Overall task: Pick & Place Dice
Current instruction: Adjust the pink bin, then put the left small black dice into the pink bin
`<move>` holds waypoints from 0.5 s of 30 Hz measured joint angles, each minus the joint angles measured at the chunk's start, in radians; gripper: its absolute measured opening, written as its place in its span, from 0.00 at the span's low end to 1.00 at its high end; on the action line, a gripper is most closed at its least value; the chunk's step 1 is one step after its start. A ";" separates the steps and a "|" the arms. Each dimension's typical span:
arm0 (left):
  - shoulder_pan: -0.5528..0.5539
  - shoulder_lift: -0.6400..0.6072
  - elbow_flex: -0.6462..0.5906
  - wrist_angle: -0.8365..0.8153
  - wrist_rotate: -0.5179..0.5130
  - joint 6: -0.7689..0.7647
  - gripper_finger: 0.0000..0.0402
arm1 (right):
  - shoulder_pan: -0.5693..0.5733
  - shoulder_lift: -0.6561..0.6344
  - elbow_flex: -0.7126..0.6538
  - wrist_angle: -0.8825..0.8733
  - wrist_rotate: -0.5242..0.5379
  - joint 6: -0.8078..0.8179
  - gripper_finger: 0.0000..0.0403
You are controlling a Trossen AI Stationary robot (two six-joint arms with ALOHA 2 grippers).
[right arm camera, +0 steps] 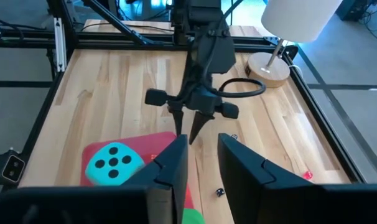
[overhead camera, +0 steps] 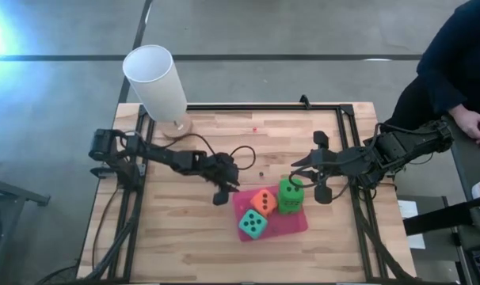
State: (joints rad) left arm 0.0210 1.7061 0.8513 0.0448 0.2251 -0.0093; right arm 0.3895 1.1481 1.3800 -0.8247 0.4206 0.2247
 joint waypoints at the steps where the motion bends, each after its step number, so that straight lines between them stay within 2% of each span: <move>1: -0.002 0.000 0.000 0.000 0.001 -0.003 0.29 | 0.000 0.000 0.000 0.000 0.000 0.002 0.20; 4: 0.006 0.000 0.000 -0.013 0.003 -0.012 0.29 | 0.000 0.000 0.000 0.000 0.000 0.003 0.19; 9: 0.086 -0.014 -0.001 -0.068 -0.013 -0.011 0.29 | 0.000 0.000 0.000 0.001 0.000 0.003 0.18; 15: 0.169 -0.035 -0.001 -0.108 -0.015 0.095 0.29 | 0.000 0.000 0.000 0.013 0.000 0.004 0.20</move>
State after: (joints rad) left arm 0.1903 1.6716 0.8505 -0.0628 0.2101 0.0857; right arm 0.3897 1.1481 1.3800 -0.8121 0.4206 0.2283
